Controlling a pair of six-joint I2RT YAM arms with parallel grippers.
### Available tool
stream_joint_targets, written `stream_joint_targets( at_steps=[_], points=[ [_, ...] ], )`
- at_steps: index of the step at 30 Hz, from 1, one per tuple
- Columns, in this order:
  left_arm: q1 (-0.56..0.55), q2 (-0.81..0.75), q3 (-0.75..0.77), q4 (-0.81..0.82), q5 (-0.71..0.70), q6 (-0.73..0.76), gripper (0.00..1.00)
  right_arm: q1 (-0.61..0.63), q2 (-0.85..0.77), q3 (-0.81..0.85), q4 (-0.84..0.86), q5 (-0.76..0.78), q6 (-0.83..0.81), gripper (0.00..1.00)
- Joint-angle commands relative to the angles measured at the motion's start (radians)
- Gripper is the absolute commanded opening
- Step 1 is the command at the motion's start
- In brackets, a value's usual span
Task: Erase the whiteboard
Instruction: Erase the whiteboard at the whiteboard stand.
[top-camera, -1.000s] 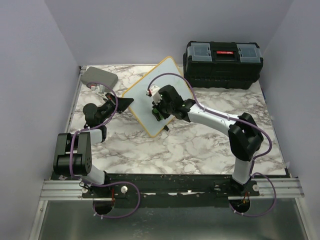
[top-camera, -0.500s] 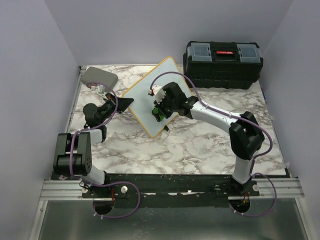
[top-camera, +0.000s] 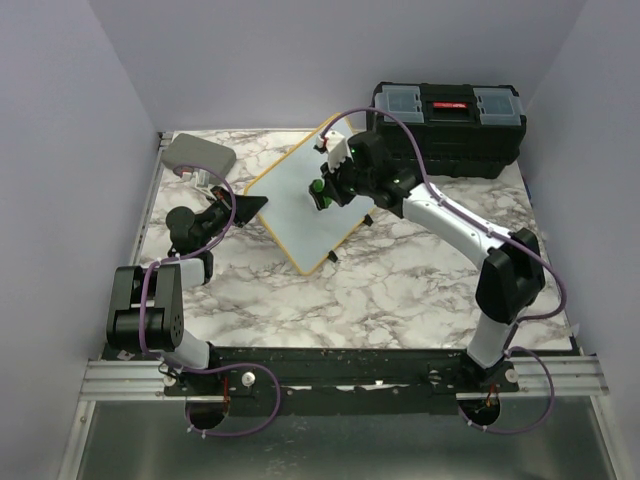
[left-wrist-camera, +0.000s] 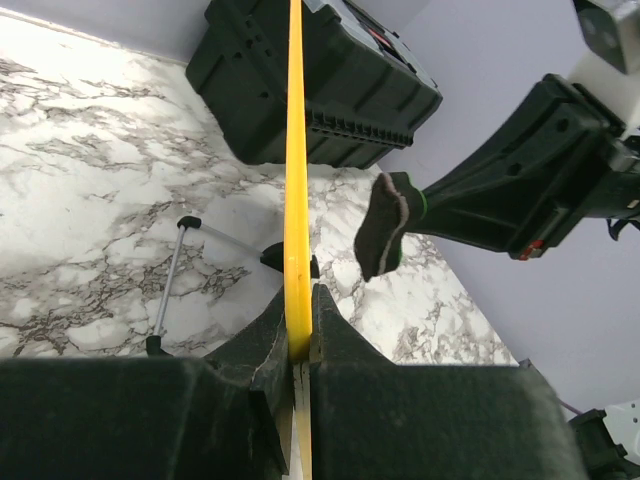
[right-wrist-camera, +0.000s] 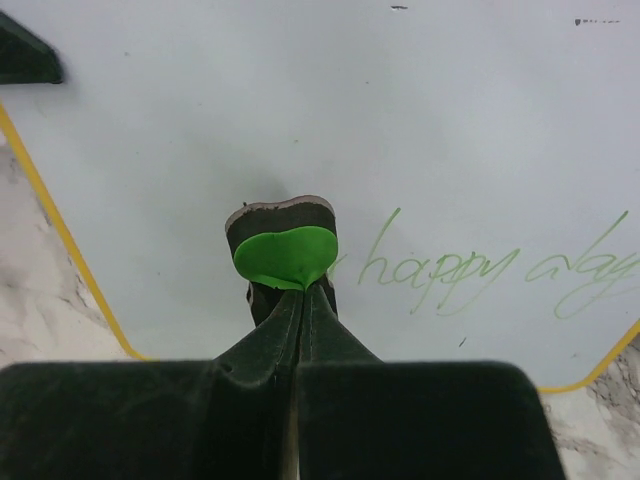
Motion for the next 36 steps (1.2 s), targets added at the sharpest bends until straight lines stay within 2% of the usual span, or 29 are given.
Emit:
stream_joint_targets(
  at_steps=[1, 5, 17, 27, 33, 36],
  points=[
    [-0.02, -0.006, 0.009, 0.006, 0.081, 0.008, 0.0, -0.005, -0.051, -0.048, -0.029, 0.002, -0.041, 0.01],
    [-0.021, -0.012, 0.009, -0.003, 0.082, 0.01, 0.0, -0.006, -0.022, -0.08, -0.014, 0.021, -0.062, 0.01],
    [-0.022, -0.003, 0.01, -0.003, 0.081, 0.013, 0.0, 0.058, 0.127, -0.003, -0.06, 0.081, -0.05, 0.01],
    [-0.023, 0.01, 0.008, 0.02, 0.08, 0.004, 0.0, 0.086, 0.105, -0.029, -0.114, -0.042, -0.121, 0.01],
    [-0.023, 0.0, 0.003, 0.013, 0.08, 0.009, 0.0, 0.077, 0.145, 0.048, -0.029, 0.304, -0.004, 0.01],
    [-0.023, -0.006, 0.003, 0.006, 0.081, 0.011, 0.0, 0.067, 0.175, 0.072, -0.037, 0.382, 0.006, 0.01]
  ],
)
